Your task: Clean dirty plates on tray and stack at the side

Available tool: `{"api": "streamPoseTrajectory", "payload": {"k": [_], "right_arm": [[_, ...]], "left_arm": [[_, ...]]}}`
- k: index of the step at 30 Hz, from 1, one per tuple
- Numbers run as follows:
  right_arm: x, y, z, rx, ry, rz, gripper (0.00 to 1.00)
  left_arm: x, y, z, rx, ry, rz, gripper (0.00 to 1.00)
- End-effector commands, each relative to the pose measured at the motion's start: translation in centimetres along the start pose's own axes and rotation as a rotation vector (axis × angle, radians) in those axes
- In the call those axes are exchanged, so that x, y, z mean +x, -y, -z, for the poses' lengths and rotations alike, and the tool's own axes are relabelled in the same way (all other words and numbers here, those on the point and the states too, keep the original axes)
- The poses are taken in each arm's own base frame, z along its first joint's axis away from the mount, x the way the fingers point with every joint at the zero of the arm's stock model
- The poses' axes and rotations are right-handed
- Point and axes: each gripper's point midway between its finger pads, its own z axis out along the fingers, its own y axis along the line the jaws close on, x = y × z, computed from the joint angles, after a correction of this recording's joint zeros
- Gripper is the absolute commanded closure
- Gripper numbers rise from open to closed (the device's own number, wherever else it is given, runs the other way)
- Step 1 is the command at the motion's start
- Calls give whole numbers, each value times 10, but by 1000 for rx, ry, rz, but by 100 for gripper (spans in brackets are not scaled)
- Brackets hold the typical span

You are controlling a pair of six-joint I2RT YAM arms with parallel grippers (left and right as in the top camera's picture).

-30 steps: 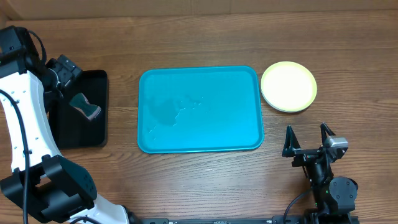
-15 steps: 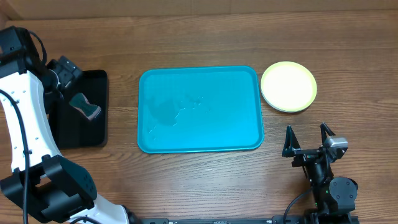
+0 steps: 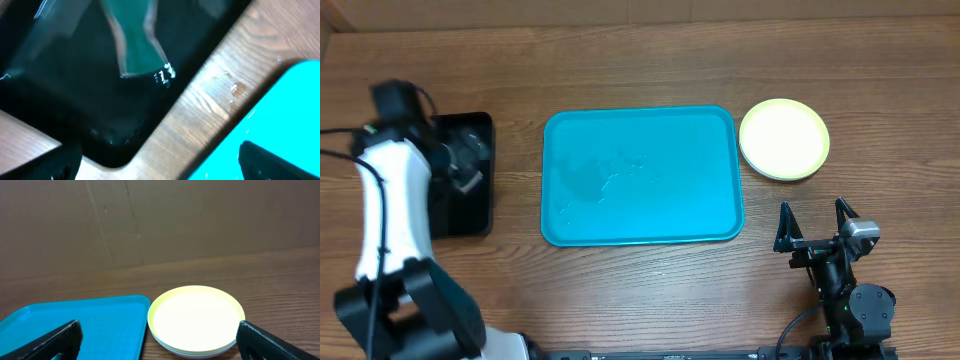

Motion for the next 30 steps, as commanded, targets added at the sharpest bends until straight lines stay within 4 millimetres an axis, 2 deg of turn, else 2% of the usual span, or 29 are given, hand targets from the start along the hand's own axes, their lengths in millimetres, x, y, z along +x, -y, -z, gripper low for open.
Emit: {"api": "streamPoseTrajectory", "payload": {"k": [1,6,10,19,30], "right_arm": [[1,2,0,11,9,4,0],[1,2,0,11,9,4,0],[1,2,0,11,9,4,0],[1,3,0,11,9,4,0],[1,2,0,11,9,4,0]], "left_arm": [[24,16,7,66,83,-198,0],[64,47,1,235,255,-501,0],[89,51,3,310,458,-583,0],[115,35,8,395,759,-548,0],[125,28,26,439,951,-542,0]]}}
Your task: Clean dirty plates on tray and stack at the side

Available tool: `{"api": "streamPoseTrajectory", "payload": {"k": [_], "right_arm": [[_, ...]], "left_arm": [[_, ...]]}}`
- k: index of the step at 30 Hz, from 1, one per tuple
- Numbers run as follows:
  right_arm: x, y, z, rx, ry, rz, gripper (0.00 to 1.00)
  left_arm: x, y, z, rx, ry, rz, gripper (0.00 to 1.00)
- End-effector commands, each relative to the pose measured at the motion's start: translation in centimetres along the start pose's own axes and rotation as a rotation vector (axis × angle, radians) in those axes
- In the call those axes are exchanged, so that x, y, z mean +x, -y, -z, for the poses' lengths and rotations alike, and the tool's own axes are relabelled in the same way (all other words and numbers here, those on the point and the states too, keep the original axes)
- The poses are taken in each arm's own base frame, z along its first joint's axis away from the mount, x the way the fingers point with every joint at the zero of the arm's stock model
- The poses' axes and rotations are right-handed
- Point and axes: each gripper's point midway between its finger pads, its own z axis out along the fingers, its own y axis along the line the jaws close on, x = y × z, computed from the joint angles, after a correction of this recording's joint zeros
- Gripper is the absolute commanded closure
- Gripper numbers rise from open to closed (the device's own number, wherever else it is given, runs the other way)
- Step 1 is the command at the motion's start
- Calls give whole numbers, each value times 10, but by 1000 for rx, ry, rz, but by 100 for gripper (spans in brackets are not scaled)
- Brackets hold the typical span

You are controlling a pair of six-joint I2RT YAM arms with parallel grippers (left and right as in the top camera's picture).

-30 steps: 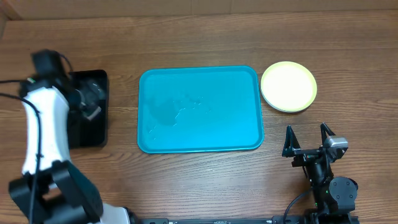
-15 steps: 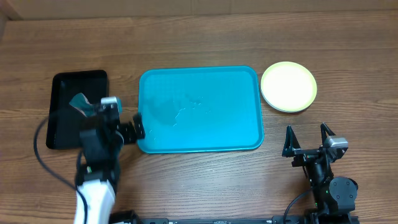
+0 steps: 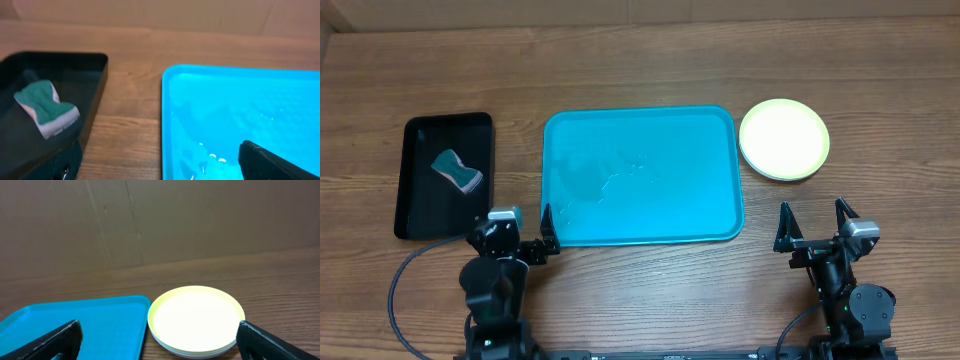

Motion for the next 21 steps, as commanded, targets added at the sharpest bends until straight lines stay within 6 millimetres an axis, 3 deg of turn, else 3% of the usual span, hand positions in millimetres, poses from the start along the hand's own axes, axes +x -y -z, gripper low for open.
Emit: {"api": "streamPoseTrajectory", "payload": {"k": [1,6,10,21], "right_arm": [[1,3,0,12,9,4,0],[1,3,0,12,9,4,0],[1,3,0,11,8,4,0],[1,3,0,12,8,4,0]], "left_arm": [[-1,4,6,14,40,-25,0],[-3,4,12,8,56,-30,0],[8,-4,19,-46,19,-16,0],[-25,4,31,-27,174,-36,0]]}}
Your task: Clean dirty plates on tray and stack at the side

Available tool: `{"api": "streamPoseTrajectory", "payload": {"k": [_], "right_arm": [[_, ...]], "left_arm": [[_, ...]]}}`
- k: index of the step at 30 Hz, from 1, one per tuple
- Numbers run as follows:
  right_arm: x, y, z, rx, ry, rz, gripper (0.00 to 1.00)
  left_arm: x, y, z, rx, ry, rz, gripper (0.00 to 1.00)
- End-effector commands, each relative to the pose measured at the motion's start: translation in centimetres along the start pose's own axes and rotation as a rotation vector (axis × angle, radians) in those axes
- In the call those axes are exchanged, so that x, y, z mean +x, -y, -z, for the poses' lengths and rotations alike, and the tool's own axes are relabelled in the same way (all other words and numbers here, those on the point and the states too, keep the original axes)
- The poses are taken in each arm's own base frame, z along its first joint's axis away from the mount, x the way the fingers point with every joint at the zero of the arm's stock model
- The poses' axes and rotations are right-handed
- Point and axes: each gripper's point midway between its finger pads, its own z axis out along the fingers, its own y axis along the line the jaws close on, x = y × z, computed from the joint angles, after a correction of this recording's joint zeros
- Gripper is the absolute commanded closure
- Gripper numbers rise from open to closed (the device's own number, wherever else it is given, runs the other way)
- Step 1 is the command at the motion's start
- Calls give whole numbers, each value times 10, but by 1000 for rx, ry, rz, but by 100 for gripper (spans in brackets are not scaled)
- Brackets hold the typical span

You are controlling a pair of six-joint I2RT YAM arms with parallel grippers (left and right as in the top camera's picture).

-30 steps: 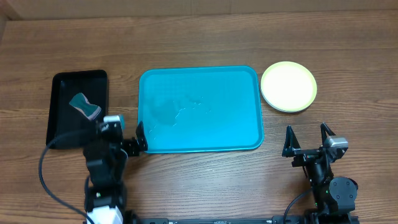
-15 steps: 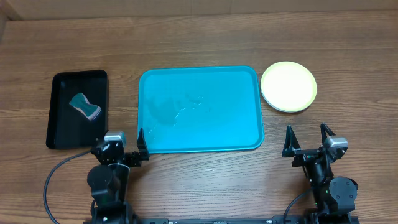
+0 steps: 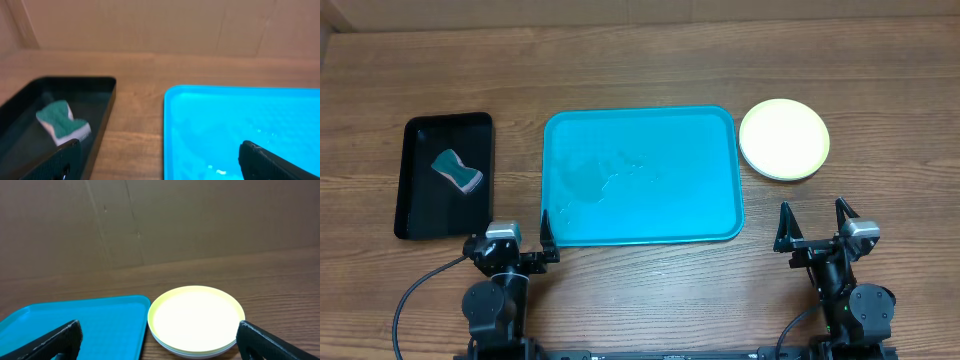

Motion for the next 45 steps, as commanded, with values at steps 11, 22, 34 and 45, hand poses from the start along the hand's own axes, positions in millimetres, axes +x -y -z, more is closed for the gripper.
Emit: {"api": "streamPoseTrajectory", "payload": {"k": [11,22,34,45], "right_arm": [[1,3,0,12,9,4,0],[1,3,0,12,9,4,0],[1,3,0,12,9,4,0],[1,3,0,12,9,4,0]], "left_arm": [[-17,8,6,22,84,-19,0],[-17,13,6,40,83,-38,0],[-17,13,6,39,83,-37,0],[-17,13,6,39,83,-37,0]]}}
